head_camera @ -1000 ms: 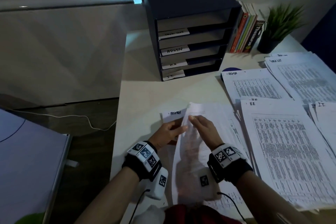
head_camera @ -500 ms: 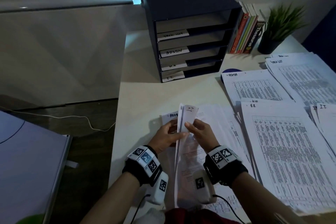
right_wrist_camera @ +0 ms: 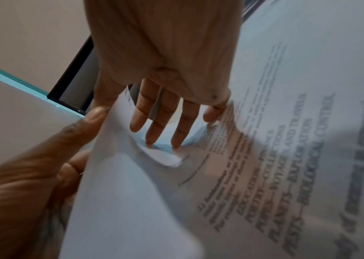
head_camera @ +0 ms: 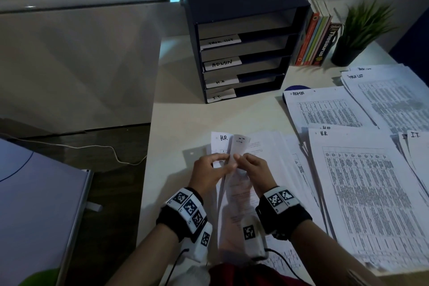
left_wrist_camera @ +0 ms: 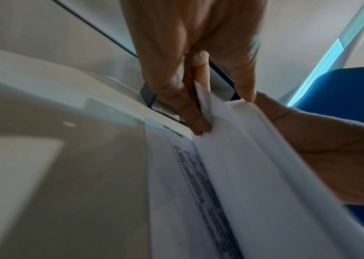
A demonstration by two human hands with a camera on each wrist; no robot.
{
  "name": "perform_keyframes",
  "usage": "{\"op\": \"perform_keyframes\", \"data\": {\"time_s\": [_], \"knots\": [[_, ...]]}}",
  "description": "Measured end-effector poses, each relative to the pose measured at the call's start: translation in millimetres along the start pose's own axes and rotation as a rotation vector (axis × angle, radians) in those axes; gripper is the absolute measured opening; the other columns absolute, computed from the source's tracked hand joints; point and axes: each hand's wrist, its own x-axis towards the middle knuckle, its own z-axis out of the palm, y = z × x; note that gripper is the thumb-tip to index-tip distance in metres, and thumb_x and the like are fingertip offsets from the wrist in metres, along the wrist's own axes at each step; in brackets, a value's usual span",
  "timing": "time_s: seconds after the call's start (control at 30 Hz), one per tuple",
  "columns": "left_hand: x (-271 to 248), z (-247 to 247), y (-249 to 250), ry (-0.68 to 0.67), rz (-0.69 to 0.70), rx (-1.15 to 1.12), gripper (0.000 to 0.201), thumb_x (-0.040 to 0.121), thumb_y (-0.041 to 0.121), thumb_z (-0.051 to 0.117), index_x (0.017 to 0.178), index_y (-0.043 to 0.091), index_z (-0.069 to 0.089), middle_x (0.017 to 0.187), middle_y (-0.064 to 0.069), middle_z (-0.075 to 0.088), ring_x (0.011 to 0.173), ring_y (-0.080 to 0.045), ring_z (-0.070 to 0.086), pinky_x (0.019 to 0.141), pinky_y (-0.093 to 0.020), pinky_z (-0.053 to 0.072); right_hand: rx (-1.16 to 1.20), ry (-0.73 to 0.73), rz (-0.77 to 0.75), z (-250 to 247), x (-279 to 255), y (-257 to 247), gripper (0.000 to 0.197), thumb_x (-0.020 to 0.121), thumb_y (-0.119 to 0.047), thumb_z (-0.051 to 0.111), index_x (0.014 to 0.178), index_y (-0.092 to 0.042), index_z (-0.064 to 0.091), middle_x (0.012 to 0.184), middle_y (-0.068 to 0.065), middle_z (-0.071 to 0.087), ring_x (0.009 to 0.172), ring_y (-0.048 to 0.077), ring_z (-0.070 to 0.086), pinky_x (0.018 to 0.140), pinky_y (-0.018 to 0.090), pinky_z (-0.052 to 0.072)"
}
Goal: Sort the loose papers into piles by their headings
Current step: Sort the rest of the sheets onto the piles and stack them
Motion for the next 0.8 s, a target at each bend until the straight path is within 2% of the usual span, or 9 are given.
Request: {"op": "perform_keyframes", "data": {"time_s": [0.23,0.3,0.37,0.43,0.53,0.6,0.7,0.73,0.8], "knots": [[1.5,-0.5,-4.0,-0.042,-0.011,-0.033,0.045,0.073,0.027,0.076,0.114,0.012,0.065,0.11,0.004,0.066,0.103,-0.007,0.06,0.089,-0.018,0.047,-0.008,-0.034,-0.016,0.3,-2.8,-5.8,0.019,0.082,-0.022,0.062,0.075,-0.004,0.067,0.081,0.017,0.067,0.081,0.028,0.063,0.083,0.04,0.05],[0.6,-0.6,-4.1,-0.037,-0.037,-0.086,0.03,0.078,0.024,0.071,0.107,0.015,0.069,0.102,0.002,0.069,0.095,-0.011,0.064,0.084,-0.021,0.05,-0.023,0.003,-0.011,0.8,-3.1,-6.8,0.021,0.085,-0.016,0.061,0.066,-0.008,0.064,0.072,0.012,0.063,0.074,0.025,0.059,0.076,0.038,0.048],[1.2,-1.2,-5.2,-0.009,-0.099,-0.175,0.017,0.083,0.026,0.066,0.093,0.014,0.071,0.09,-0.009,0.071,0.083,-0.02,0.065,0.079,-0.035,0.052,-0.026,0.031,0.001,0.0,-2.5,-3.3,0.035,0.085,-0.014,0.063,0.053,-0.014,0.05,0.056,0.004,0.05,0.059,0.017,0.047,0.064,0.032,0.041],[1.8,-3.0,-8.4,0.013,-0.156,-0.215,0.028,0.083,0.032,0.065,0.087,0.005,0.069,0.08,-0.012,0.069,0.074,-0.021,0.063,0.075,-0.041,0.053,-0.036,0.064,0.023,-1.8,-2.1,0.2,0.045,0.083,-0.016,0.067,0.05,-0.015,0.037,0.053,0.005,0.035,0.055,0.015,0.036,0.059,0.029,0.033],[-0.1,-6.4,-10.7,-0.001,-0.198,-0.304,0.02,0.087,0.014,0.061,0.1,0.001,0.067,0.075,0.002,0.071,0.067,-0.011,0.067,0.069,-0.03,0.056,0.006,0.085,0.048,-2.9,-0.3,6.1,0.036,0.072,-0.029,0.073,0.065,-0.005,0.047,0.067,0.013,0.043,0.066,0.024,0.043,0.065,0.037,0.037],[-0.3,-6.7,-11.6,-0.017,-0.188,-0.298,0.018,0.086,0.009,0.061,0.102,0.004,0.066,0.08,0.003,0.071,0.071,-0.012,0.068,0.071,-0.03,0.056,0.03,0.141,0.023,-0.5,-0.6,4.1,0.02,0.079,-0.009,0.067,0.089,-0.002,0.051,0.078,0.018,0.054,0.073,0.026,0.053,0.066,0.038,0.045],[-0.9,-4.0,-11.1,-0.005,-0.177,-0.258,0.015,0.082,0.008,0.066,0.094,0.016,0.067,0.091,-0.003,0.07,0.085,-0.021,0.067,0.082,-0.038,0.054,0.033,0.194,-0.054,0.1,-2.0,2.1,0.054,0.082,0.016,0.05,0.124,-0.016,0.035,0.089,0.006,0.058,0.073,0.019,0.057,0.063,0.028,0.051],[-0.8,-3.1,-10.5,0.001,-0.179,-0.243,0.016,0.08,0.009,0.069,0.092,0.018,0.066,0.093,-0.003,0.07,0.088,-0.022,0.067,0.084,-0.039,0.054,-0.021,0.196,-0.088,0.0,-4.1,1.1,0.056,0.082,0.017,0.047,0.124,-0.017,0.037,0.091,0.002,0.057,0.074,0.018,0.057,0.062,0.028,0.051],[-0.8,-1.5,-10.2,0.008,-0.166,-0.189,0.02,0.077,0.013,0.073,0.095,0.017,0.066,0.097,-0.002,0.069,0.091,-0.02,0.066,0.085,-0.035,0.053,-0.15,0.192,-0.108,1.1,-2.8,3.8,0.034,0.084,0.012,0.046,0.102,-0.015,0.055,0.084,0.001,0.059,0.071,0.022,0.055,0.061,0.029,0.046]]}}
